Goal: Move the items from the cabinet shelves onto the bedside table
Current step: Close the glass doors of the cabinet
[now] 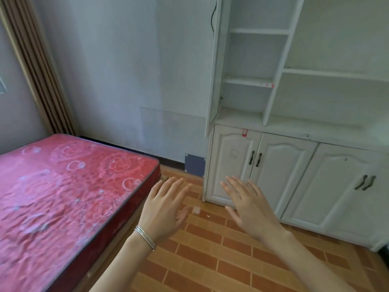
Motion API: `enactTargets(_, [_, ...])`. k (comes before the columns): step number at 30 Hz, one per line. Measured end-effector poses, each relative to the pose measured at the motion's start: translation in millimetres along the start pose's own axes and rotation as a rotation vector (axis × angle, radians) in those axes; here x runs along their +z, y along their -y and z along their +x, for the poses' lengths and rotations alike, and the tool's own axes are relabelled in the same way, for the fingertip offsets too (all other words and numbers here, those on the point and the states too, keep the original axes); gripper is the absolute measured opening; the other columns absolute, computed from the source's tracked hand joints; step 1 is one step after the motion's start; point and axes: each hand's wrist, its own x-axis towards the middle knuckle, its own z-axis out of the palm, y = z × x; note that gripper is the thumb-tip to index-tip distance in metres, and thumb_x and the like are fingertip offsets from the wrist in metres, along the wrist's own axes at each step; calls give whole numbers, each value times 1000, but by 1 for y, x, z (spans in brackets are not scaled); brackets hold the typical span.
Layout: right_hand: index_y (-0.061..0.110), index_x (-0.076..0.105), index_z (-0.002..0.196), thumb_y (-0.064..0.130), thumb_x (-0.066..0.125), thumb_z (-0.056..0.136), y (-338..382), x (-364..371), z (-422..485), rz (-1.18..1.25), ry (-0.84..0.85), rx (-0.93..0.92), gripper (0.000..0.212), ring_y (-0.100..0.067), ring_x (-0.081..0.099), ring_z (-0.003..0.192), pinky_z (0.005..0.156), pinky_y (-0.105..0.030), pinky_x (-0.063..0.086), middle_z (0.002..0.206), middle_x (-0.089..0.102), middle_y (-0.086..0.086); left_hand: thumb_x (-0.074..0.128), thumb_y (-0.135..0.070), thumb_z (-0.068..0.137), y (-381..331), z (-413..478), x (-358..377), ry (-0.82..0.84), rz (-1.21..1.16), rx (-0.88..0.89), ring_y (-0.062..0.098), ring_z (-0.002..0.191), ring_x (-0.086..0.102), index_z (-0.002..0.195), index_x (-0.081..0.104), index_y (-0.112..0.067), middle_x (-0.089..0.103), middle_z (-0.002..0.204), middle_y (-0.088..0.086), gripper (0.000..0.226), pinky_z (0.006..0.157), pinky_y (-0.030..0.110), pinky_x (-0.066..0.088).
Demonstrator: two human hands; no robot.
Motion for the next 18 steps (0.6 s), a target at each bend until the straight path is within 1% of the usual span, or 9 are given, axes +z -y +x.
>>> enactTargets(4, [14, 49, 132, 27, 77, 72, -19, 31, 46, -34, -50, 11, 67, -22, 50, 124, 99, -50, 39, 133, 54, -7, 42, -44, 85, 39, 50, 27, 2, 31, 50, 22, 126, 46, 131, 53, -24, 55, 133, 0, 51, 107, 43, 31])
enactTargets(6, [13, 50, 130, 26, 79, 70, -28, 41, 74, -49, -64, 20, 68, -23, 52, 122, 97, -50, 41, 132, 55, -8, 41, -44, 85, 58, 77, 33, -18, 38, 75, 24, 125, 48, 130, 54, -23, 56, 132, 1, 51, 105, 45, 35])
enactTargets(9, [11, 50, 131, 24, 79, 70, -41, 54, 123, -84, -93, 50, 68, -24, 51, 122, 99, -50, 40, 132, 55, -10, 38, -41, 85, 94, 128, 38, -21, 40, 117, 25, 122, 51, 130, 55, -23, 57, 130, 3, 52, 102, 47, 40])
enactTargets(13, [11, 50, 132, 25, 75, 74, -60, 64, 172, -138, -102, 109, 65, -23, 49, 124, 101, -47, 39, 134, 53, -8, 38, -41, 82, 132, 197, 47, -52, 68, 217, 27, 119, 54, 128, 56, -21, 59, 128, 5, 53, 99, 49, 41])
enactTargets(18, [14, 47, 135, 26, 71, 77, -85, 92, 205, -158, -70, 160, 64, -21, 44, 128, 104, -44, 38, 137, 50, -7, 36, -47, 86, 158, 259, 74, -48, 39, 279, 28, 121, 53, 129, 55, -22, 57, 131, 6, 53, 99, 49, 40])
